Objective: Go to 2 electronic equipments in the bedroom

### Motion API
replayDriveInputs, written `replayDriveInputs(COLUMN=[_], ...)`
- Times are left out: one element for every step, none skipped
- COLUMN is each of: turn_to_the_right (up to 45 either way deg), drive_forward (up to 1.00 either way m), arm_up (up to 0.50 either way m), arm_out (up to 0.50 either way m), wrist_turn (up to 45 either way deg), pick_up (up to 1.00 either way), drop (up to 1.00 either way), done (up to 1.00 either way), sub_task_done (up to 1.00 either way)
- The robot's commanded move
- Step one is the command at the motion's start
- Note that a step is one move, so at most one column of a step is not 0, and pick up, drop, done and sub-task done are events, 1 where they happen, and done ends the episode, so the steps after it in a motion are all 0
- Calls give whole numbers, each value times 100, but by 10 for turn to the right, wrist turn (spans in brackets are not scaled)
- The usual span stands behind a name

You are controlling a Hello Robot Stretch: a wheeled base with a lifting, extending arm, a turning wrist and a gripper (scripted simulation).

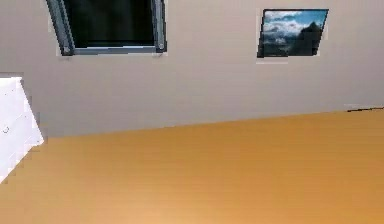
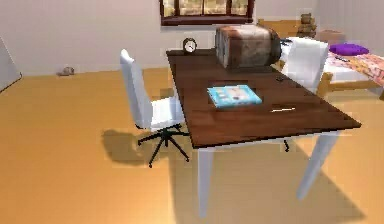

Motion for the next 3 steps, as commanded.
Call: replayDriveInputs(turn_to_the_right=[450,0,30], drive_forward=[0,100,0], arm_up=[0,0,0], arm_out=[0,0,0], wrist_turn=[0,0,0], pick_up=[0,0,0], drop=[0,0,0], done=[0,0,0], sub_task_done=[0,0,0])
